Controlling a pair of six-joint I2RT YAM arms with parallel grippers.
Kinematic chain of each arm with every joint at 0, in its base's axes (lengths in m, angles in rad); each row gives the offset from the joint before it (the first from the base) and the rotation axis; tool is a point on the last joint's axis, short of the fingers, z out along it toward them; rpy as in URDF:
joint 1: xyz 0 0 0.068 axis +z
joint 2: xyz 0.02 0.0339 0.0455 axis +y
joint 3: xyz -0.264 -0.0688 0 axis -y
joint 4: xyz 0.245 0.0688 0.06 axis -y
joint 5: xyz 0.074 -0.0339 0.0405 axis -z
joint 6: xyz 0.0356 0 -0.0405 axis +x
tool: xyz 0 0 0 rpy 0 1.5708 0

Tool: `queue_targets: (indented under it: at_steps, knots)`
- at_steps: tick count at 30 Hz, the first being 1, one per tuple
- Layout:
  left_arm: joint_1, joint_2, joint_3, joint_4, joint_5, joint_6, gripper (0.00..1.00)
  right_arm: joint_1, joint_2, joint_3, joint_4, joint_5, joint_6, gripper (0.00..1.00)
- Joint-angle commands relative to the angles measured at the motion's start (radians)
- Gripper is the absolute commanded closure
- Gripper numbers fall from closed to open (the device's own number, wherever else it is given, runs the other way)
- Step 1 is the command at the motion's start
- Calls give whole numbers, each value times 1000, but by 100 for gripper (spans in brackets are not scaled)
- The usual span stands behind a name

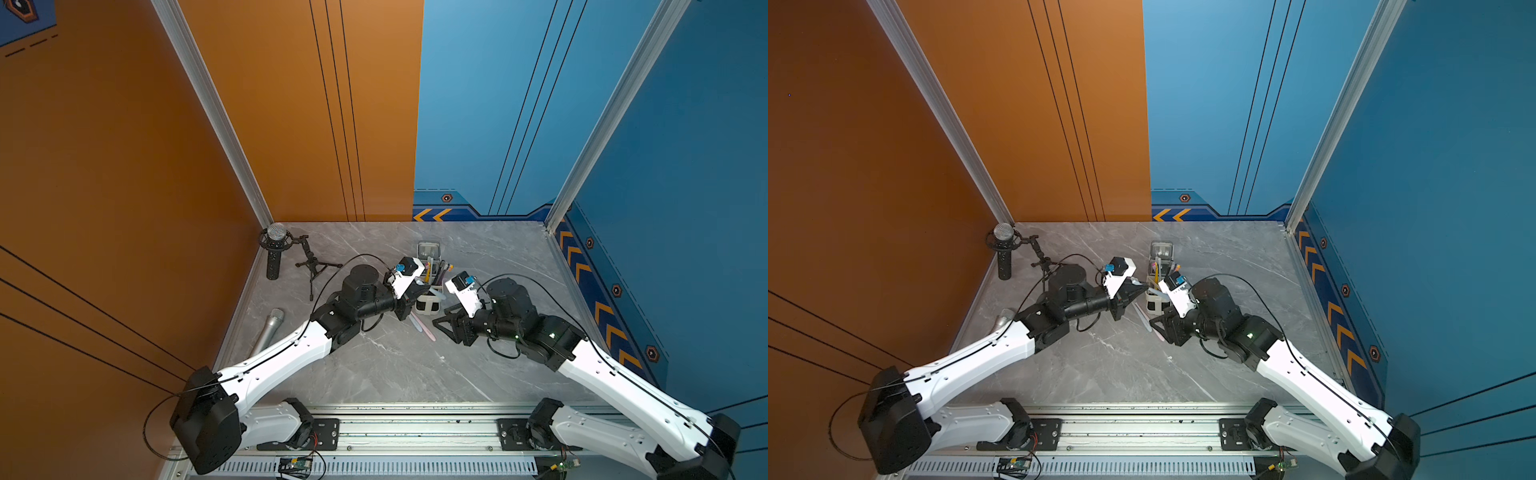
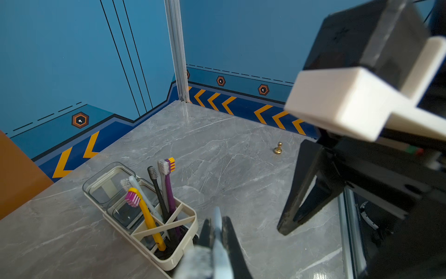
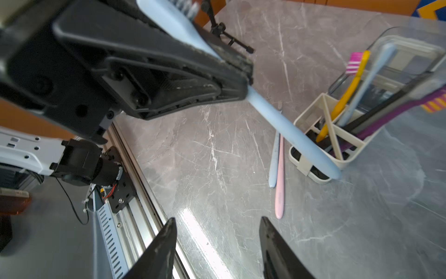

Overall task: Place the toothbrush into the toothbrush holder
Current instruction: Pick up the toothbrush from the center of the board.

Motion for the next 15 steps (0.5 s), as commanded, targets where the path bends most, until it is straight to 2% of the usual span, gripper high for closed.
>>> queue_targets:
  at_steps: [1, 8, 15]
  knots:
    - [-8, 24, 52, 11, -3, 39, 100, -53, -58, -31, 5, 22, 68, 46]
    - [-13, 59, 65, 11, -7, 36, 100, -132, -116, -39, -5, 82, 152, 46]
    - [-25, 60, 53, 7, -65, 47, 100, -187, -140, -37, -40, 144, 165, 46]
